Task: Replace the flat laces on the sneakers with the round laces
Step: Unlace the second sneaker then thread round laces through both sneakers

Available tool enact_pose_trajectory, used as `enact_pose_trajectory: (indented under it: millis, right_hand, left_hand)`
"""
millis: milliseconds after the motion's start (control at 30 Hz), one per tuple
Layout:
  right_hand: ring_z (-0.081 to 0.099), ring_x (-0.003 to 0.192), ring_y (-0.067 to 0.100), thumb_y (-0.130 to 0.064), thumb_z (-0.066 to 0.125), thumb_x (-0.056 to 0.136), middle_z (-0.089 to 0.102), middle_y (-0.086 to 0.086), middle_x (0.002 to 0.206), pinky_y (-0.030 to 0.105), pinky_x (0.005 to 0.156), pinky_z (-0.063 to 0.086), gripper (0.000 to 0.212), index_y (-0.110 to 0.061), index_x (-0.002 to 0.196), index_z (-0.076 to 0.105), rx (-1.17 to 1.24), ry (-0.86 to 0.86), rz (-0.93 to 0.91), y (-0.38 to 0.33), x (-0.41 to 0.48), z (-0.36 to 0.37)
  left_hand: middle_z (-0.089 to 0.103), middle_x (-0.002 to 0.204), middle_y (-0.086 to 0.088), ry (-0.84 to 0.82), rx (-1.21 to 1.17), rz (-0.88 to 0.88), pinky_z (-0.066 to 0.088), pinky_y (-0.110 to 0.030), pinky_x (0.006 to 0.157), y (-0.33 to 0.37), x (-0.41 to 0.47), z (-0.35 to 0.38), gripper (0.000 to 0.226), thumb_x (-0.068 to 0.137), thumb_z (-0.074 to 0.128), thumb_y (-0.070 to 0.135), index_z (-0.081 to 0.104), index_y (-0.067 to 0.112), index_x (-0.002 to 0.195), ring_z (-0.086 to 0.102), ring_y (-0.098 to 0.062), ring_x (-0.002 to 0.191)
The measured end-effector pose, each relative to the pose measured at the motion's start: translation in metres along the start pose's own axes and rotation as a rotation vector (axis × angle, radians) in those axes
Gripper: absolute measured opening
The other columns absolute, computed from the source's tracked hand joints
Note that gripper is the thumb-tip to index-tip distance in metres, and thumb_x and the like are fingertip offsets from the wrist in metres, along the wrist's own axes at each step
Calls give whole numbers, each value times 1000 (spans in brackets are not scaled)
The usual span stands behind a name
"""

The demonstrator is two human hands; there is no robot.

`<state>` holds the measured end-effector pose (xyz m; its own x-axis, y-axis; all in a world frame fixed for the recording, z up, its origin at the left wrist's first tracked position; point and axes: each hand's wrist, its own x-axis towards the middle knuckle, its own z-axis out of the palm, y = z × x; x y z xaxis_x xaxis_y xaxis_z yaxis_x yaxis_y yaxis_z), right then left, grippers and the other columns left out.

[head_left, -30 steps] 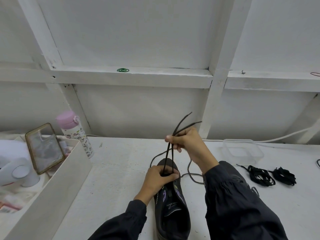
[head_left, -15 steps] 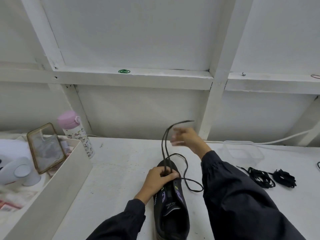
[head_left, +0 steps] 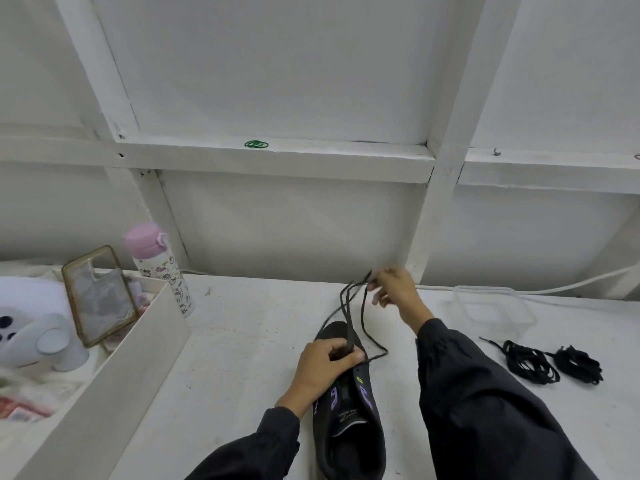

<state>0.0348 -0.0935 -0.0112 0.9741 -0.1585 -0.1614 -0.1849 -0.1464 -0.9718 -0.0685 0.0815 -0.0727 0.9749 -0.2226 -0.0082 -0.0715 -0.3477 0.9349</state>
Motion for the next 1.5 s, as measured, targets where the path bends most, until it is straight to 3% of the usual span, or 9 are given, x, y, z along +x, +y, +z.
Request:
enact_pose_trajectory:
  millis: [133,367,600,833,900,1000,1133,1333,1500]
  right_hand:
    - [59,40,18,-11,44,102,64,11,66,22,34,41,14,-7,89,46,232,41,-90,-42,1,-2]
    - [51,41,16,-7,55,96,62,16,76,25,37,40,12,-12,86,51,163,284,-62,-23,10,-7]
    - [56,94,26,-2,56,93,54,13,115,36,68,52,31,-7,123,56,-11,283,-51,9,1,-34]
    - [53,63,13,-46,72,83,64,1,75,19,47,38,35,-12,79,76,-420,-438,90,-3,-67,-11]
    - [50,58,6,-33,76,83,61,0,66,14,46,34,25,-9,75,75,-359,-444,0,-3,-80,2]
    - [49,51,1,-13,76,82,61,1,62,13,48,35,11,-5,75,73,-214,-381,-84,-5,-86,12]
    - [48,51,12,-3,74,81,57,15,65,20,48,37,14,-3,68,68,-149,-337,-63,-12,-90,15]
    - [46,47,9,2,75,77,53,-3,58,19,48,36,13,5,67,68,-47,-255,-139,-38,-90,18]
    - [47,48,10,5,72,79,56,2,62,18,47,35,11,5,68,70,79,-193,-131,-51,-85,14]
  left_hand:
    - [73,87,21,32,52,23,54,-31,88,3,-3,3,6,85,72,33,76,29,85,67,2,87]
    - [74,88,16,107,-54,86,54,-25,85,7,-13,6,6,88,70,27,76,25,88,68,-2,88]
    - [74,90,14,82,-113,85,53,-24,87,9,-14,0,7,89,70,25,77,23,89,68,-4,90]
    - [73,80,8,85,-11,71,55,-32,79,6,-8,1,13,86,70,38,76,26,84,67,-8,78]
    - [70,73,1,101,20,63,53,-38,74,4,-7,1,20,84,70,42,73,23,78,65,-15,72]
    - [73,78,11,104,19,55,53,-27,77,4,-6,3,4,83,74,33,75,29,85,66,-4,77]
    - [74,86,15,83,10,69,53,-26,84,1,-5,2,9,80,77,29,75,30,89,67,-2,85]
    - [75,87,14,66,-42,86,51,-22,88,4,-5,1,7,79,79,21,76,22,85,69,-1,88]
    - [75,87,12,79,-76,87,52,-21,88,3,-6,0,9,78,79,20,77,20,87,69,-3,89]
